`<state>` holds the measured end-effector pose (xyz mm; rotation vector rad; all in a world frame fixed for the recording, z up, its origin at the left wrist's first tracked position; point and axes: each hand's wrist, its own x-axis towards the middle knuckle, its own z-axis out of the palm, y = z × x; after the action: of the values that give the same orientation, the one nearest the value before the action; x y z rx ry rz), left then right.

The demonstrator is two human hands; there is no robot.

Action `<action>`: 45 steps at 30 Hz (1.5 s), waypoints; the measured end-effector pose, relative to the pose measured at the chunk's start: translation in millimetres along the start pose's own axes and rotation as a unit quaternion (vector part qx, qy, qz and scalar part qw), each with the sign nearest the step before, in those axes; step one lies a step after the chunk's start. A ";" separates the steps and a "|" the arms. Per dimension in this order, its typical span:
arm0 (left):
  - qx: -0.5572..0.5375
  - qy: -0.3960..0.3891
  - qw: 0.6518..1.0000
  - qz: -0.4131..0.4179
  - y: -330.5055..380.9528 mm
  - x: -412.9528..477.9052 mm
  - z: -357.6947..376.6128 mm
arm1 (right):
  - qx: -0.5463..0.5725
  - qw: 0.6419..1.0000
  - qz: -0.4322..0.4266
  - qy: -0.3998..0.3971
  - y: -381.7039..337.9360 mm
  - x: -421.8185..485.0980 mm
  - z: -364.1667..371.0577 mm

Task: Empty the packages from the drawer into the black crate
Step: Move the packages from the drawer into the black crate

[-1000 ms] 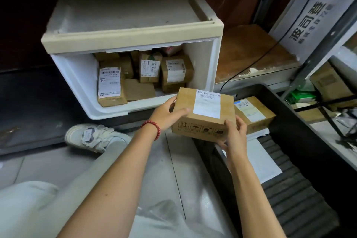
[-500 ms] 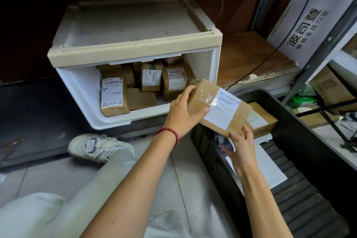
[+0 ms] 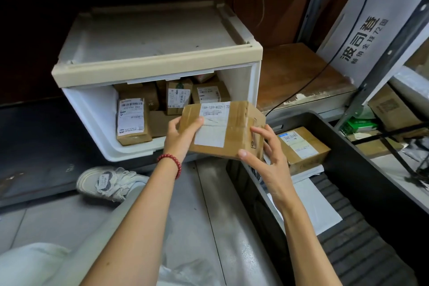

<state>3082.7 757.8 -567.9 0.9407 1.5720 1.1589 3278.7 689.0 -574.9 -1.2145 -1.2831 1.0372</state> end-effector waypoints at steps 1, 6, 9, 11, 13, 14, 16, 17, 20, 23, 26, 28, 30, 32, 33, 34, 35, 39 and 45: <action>-0.008 0.003 1.000 -0.008 -0.3 1.0 -2.0 | -0.010 1.000 -0.005 -0.004 -2.0 0.2 0.6; -0.034 0.002 0.999 -0.025 1.7 0.9 -3.9 | -0.007 1.000 -0.008 -0.005 -6.8 1.0 1.3; -0.021 -0.009 0.999 -0.022 2.1 -0.8 -2.4 | -0.004 0.999 -0.002 0.032 -5.5 4.2 4.0; -0.006 -0.017 1.000 -0.016 0.8 -2.3 -1.5 | 0.000 0.998 0.014 0.064 -1.8 7.6 3.3; -0.011 -0.020 1.000 -0.018 -0.7 -1.6 -1.6 | 0.019 0.995 0.037 0.087 1.0 8.8 -0.5; -0.017 -0.023 0.999 -0.020 -1.1 -1.5 -1.6 | 0.027 0.994 0.048 0.091 2.6 9.0 -2.9; -0.031 -0.028 0.999 -0.018 -1.8 -0.6 -0.9 | 0.036 0.993 0.076 0.084 1.5 8.7 -5.7; -0.036 -0.027 0.999 -0.013 -1.8 0.3 -0.2 | 0.043 0.992 0.091 0.080 0.6 8.8 -5.7; -0.052 -0.030 0.998 0.010 2.8 0.4 1.7 | 0.097 0.979 0.165 0.072 5.3 10.1 -3.0; -0.057 -0.039 0.998 0.009 8.0 -0.2 3.5 | 0.141 0.964 0.211 0.084 13.1 10.4 2.1; -0.036 -0.048 0.998 0.030 9.3 0.2 5.4 | 0.099 0.967 0.221 0.080 17.6 7.8 4.8; -0.016 -0.057 0.997 0.050 7.6 1.2 6.0 | 0.077 0.971 0.207 0.089 19.7 5.6 3.1; 0.006 -0.079 0.995 0.060 7.7 -1.3 6.6 | 0.071 0.972 0.196 0.108 21.1 5.9 0.6; 0.031 -0.098 0.992 0.067 5.8 -2.9 8.3 | 0.090 0.971 0.188 0.119 17.9 7.0 -0.6; 0.037 -0.104 0.992 0.066 4.6 -3.3 9.8 | 0.109 0.968 0.187 0.123 16.2 7.4 -1.7; 0.037 -0.110 0.991 0.066 3.8 -4.3 11.5 | 0.131 0.965 0.189 0.129 15.8 8.1 -3.5; 0.036 -0.116 0.990 0.066 2.7 -4.7 13.2 | 0.153 0.960 0.193 0.133 16.3 8.4 -5.5; 0.057 -0.136 0.985 0.092 3.0 -5.5 22.8 | 0.185 0.949 0.211 0.142 20.0 5.5 -13.4; 0.105 -0.174 0.968 0.149 12.8 -9.9 49.6 | 0.139 0.948 0.203 0.202 21.8 5.4 -32.9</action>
<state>3133.7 764.1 -559.0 1.4777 1.3107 0.9692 3313.7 694.7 -593.1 -1.4094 -0.5585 1.1373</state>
